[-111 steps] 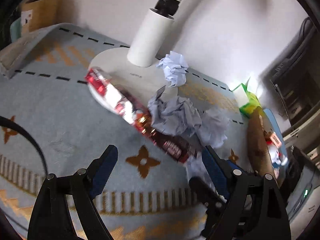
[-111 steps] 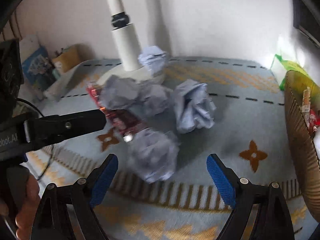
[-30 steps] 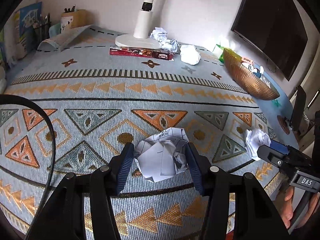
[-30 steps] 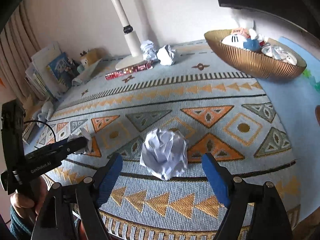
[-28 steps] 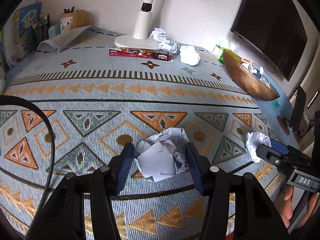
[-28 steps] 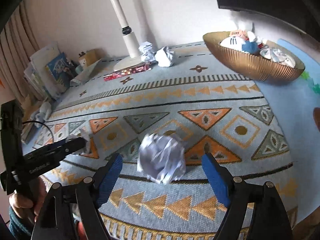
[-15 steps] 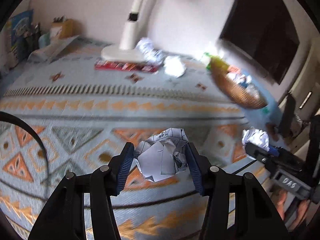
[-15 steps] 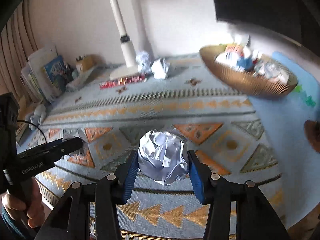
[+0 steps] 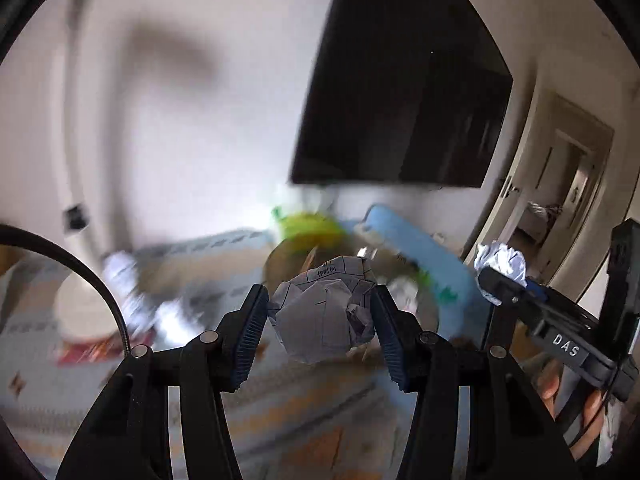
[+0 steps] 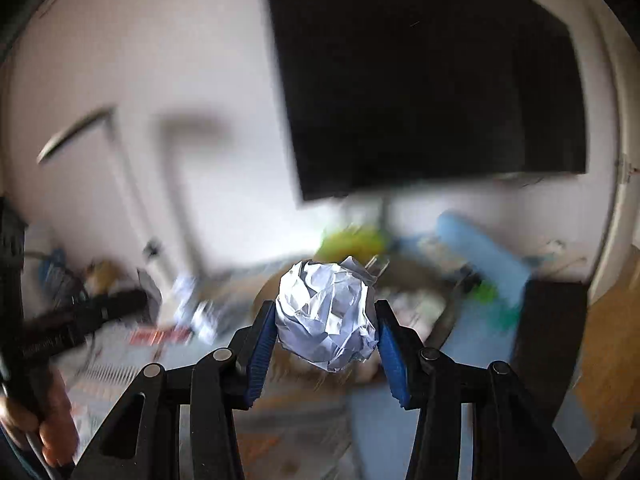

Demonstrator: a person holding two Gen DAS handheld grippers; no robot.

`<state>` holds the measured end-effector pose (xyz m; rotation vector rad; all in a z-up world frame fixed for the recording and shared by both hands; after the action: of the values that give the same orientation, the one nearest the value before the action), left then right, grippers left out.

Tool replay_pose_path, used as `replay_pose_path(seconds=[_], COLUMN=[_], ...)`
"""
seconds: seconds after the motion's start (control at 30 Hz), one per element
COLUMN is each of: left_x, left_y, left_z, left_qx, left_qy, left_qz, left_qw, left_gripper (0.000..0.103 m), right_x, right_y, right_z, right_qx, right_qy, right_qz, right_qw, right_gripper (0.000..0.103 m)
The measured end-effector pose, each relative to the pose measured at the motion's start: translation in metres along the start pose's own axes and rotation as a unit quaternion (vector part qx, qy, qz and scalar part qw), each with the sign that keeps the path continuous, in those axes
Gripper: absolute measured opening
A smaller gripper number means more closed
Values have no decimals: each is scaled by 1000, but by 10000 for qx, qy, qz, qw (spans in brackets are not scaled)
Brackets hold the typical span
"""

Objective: Organize objects
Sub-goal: 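Carry both paper balls over the woven bowl, then open both tools to drop the paper balls into the bowl, then move both open tools back over the rug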

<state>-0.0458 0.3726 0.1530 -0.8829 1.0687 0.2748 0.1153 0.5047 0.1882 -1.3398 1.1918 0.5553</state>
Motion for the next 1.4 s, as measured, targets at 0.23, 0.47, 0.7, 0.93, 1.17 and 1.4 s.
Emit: replay_pose_path(seconds=[0.23, 0.47, 0.7, 0.93, 1.17, 1.4], left_x=[-48, -42, -11, 53, 127, 187], left_y=[100, 149, 93, -10, -105, -138], left_z=[10, 5, -30, -65, -116, -177], left_qx=[305, 613, 307, -481, -1656, -2590], left_qy=[69, -144, -530, -733, -1063, -1295], left_qz=[-158, -407, -457, -316, -299, -454], left_qw=[9994, 9972, 9971, 9957, 9800, 9561], left_gripper=[50, 78, 78, 78, 78, 78], right_x=[-61, -53, -31, 0, 25, 59], right_y=[66, 119, 90, 34, -2, -3], right_z=[30, 48, 60, 46, -6, -93], right_qx=[528, 642, 418, 174, -332, -1101], right_qy=[334, 489, 519, 416, 48, -403], right_qz=[-119, -567, -644, -573, -679, -615], right_qw=[9980, 9951, 9957, 9973, 9971, 9912], right_gripper=[48, 69, 70, 77, 78, 100])
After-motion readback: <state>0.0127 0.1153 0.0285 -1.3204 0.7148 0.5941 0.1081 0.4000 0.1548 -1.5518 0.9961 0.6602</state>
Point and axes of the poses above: each gripper's, at about its wrist camera, not at the fingertips, and y roughly the way its jaws point, z to its right, x to its underside, the point moved 6 cm from there along y, roughly the way its jaws point, and after that the axes turned 3 degrees about y, right-handed, at the moved point
